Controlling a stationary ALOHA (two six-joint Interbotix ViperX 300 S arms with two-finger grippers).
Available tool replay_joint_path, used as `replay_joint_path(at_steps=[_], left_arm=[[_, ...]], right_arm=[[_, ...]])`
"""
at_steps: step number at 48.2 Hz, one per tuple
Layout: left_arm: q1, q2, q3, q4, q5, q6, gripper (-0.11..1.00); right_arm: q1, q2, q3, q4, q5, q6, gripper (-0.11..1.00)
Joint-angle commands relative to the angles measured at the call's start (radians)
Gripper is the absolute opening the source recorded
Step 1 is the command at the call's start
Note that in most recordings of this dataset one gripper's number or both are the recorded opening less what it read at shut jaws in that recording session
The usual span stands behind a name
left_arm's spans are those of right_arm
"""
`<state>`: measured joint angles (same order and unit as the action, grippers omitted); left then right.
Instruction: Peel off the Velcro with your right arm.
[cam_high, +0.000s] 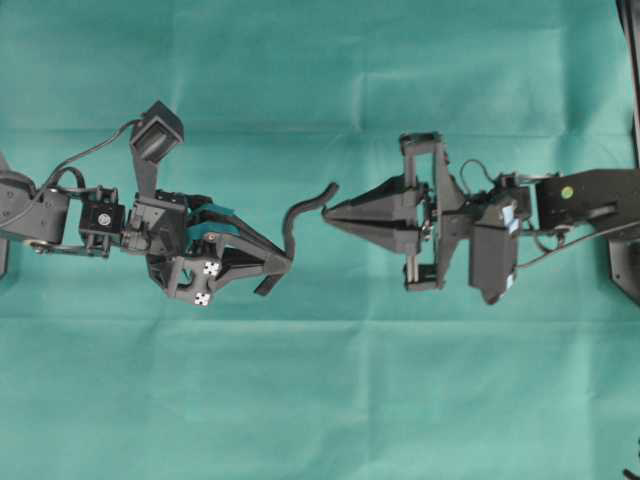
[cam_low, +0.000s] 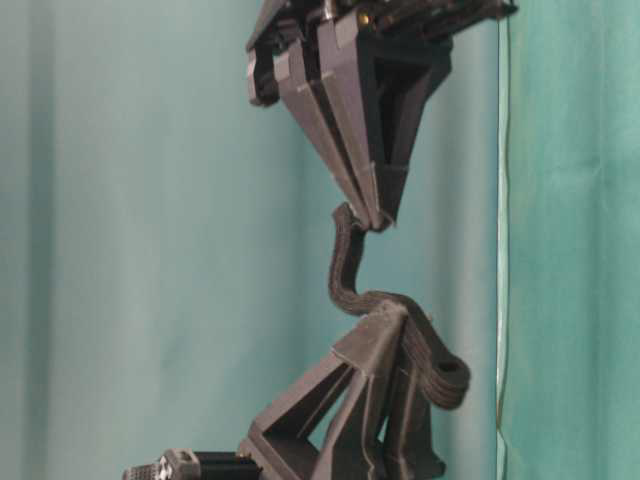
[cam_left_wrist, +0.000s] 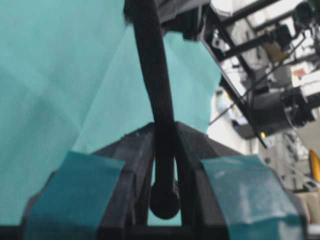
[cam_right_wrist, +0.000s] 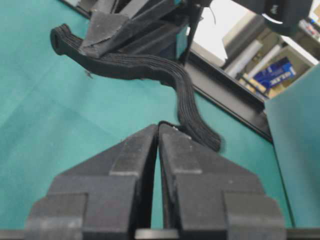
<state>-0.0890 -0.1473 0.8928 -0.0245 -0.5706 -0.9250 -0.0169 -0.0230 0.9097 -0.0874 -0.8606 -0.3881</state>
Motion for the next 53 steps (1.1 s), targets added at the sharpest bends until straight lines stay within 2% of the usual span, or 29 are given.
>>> replay_joint_path(at_steps=[1,14,25,34,53], left_arm=[[0.017,-0.008,-0.025,-0.002,-0.012,0.008,0.10],[0.035,-0.006,-0.020,-0.002,-0.012,0.015,0.10],[0.051,-0.008,-0.017,-0.002,-0.012,0.018,0.10],[0.066,-0.006,-0.014,-0.002,-0.012,0.018,0.10],[0.081,-0.006,-0.014,0.000,-0.012,0.020,0.10]], right_arm=[[0.015,0.000,-0.038,-0.002,-0.003,0.002,-0.09],[0.037,0.026,-0.074,-0.003,0.015,0.002,-0.09],[0.061,0.055,-0.120,-0.006,0.110,0.002,-0.09],[0.087,0.067,-0.140,-0.049,0.163,0.003,-0.09],[0.130,0.067,-0.150,-0.109,0.166,0.003,-0.09]])
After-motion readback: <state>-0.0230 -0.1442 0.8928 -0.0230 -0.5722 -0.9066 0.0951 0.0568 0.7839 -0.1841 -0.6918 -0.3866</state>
